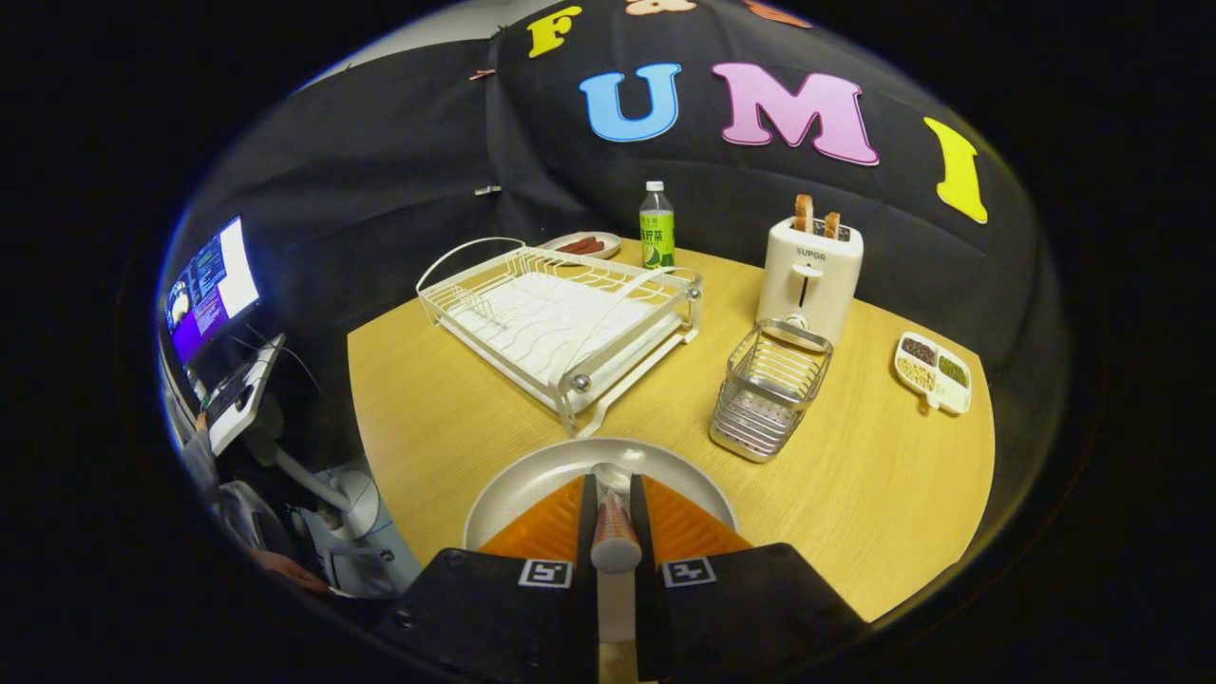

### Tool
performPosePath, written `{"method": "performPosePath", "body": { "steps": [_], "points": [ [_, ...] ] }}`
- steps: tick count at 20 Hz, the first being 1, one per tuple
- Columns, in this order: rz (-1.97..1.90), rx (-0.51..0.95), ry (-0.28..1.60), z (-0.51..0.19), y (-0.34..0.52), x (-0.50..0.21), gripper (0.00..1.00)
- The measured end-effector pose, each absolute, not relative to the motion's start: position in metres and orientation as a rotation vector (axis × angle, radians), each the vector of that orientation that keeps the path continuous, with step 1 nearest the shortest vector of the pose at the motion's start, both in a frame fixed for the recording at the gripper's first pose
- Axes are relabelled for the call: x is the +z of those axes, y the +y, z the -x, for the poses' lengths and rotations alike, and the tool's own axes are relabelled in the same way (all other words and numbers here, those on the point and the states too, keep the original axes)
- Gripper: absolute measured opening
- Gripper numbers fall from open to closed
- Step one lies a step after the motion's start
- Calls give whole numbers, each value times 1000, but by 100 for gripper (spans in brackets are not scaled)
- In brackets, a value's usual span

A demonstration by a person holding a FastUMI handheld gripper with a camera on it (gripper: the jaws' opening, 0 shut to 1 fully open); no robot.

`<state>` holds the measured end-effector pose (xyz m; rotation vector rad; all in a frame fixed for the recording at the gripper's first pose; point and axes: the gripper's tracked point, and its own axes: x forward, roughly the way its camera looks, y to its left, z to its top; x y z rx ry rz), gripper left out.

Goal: Take the plate from the dish rack, then take the spoon from the basket and place it into the plate.

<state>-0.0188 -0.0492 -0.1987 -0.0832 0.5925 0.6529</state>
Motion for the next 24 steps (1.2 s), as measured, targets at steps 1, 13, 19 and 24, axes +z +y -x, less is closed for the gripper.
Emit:
{"method": "performPosePath", "body": {
  "steps": [1,13,19,24],
  "points": [
    [68,649,595,18,-49,-197,23],
    [-83,414,431,1,-65,-93,98],
    [-117,160,232,6,-81,6,98],
    [-83,13,70,22,-69,73,98]
  ]
}}
